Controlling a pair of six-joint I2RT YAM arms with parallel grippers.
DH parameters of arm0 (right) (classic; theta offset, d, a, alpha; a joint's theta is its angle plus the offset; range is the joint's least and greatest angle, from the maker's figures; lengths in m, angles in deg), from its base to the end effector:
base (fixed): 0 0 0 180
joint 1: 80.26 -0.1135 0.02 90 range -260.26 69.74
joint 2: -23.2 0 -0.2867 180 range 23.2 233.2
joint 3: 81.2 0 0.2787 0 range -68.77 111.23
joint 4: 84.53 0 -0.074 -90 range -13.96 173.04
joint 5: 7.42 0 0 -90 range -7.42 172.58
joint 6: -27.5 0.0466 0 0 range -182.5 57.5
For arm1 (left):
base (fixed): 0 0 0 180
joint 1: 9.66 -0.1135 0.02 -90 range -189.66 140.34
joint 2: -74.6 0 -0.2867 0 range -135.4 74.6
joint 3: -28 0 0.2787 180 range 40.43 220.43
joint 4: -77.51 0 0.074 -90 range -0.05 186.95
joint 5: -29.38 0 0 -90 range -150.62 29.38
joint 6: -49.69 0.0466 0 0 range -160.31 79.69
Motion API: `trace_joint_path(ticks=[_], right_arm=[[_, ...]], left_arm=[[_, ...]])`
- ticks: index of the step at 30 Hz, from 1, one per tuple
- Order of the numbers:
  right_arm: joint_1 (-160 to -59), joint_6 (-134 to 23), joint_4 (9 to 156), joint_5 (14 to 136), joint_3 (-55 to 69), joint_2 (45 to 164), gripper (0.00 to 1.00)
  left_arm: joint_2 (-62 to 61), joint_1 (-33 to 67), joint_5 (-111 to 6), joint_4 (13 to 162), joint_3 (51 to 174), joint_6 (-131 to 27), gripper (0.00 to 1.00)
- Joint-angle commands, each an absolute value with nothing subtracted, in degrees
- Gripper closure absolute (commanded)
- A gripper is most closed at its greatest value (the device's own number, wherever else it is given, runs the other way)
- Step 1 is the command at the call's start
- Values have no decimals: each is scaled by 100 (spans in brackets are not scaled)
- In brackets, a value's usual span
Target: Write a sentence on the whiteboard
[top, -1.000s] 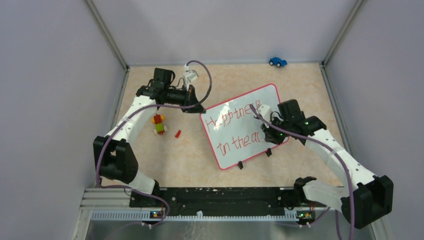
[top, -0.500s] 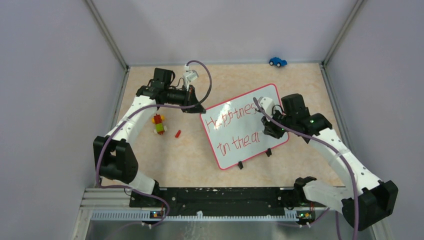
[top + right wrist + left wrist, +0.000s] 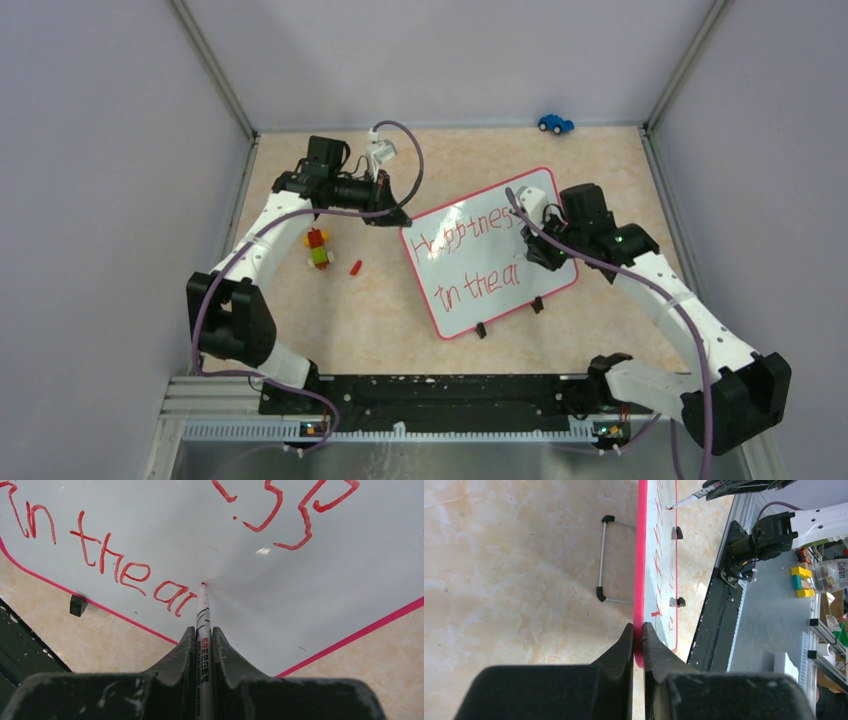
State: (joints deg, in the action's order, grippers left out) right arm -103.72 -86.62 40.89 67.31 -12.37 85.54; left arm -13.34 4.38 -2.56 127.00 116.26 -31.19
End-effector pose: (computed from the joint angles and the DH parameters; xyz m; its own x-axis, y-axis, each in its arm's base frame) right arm 0.2183 0.1081 0.3104 -0.4002 -0.6034 -0.6897 -0.7768 0.6227 -0.0941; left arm 0.3328 -0.1240 0.3269 -0.6191 0.2413 -0.7473 0.7745 0.3447 -0.5303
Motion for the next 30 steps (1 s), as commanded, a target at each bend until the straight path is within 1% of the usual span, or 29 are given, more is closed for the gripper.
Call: trace_joint_path(ticks=[1,10,22,30], right_arm=[[-10356,-8623,4339,6879,-1147,8674,100],[-10355,-8819,4062,6853,-1207,8558,100],[-10349,-8721,3907,6574,-930,8324,100],[-10276,-8879,3849,6671,-1250,8120,100]], left_arm=[[-1575,660,-523,13073,11399,-2875,100],[-1545,660,-509,13081,11381,-2878,100],[-1532,660,-503,13099,11420,-2898,100],[-1535,659,-479,13099,11432,-2897,100]])
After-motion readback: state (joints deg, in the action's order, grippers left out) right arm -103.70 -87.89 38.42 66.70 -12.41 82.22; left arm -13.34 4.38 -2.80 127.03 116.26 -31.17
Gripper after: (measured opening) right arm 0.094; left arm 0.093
